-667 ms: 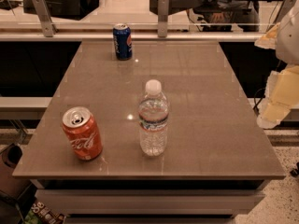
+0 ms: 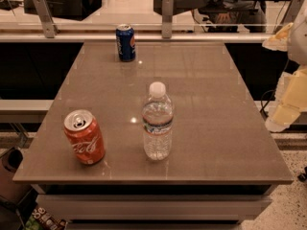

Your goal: Move water bottle near pepsi can

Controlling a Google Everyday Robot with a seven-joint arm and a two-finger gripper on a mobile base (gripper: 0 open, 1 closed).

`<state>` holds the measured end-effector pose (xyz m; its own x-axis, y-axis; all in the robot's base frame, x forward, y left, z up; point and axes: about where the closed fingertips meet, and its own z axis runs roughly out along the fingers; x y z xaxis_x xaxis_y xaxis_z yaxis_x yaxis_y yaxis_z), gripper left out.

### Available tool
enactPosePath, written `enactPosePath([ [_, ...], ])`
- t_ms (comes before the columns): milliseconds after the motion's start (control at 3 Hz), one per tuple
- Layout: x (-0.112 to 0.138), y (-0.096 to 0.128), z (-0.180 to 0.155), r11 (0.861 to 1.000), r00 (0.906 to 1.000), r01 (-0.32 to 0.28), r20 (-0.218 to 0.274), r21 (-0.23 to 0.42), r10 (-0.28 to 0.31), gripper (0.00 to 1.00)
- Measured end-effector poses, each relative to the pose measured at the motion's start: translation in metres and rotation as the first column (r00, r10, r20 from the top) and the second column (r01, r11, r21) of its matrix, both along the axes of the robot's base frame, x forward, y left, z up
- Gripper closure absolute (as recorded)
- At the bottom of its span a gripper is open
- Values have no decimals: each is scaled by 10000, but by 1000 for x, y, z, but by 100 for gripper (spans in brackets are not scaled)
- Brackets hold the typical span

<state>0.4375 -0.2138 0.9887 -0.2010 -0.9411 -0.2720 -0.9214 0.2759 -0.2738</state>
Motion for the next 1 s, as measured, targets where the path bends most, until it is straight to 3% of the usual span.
enactPosePath([
  [333, -1, -10, -3, 9913, 9997, -249, 106, 1292, 237, 0],
  [667, -6, 0, -4, 9562, 9974, -717, 253, 2837, 673, 0],
  [1000, -14, 24, -2, 8959, 9929, -1187, 526, 4281, 1064, 0],
])
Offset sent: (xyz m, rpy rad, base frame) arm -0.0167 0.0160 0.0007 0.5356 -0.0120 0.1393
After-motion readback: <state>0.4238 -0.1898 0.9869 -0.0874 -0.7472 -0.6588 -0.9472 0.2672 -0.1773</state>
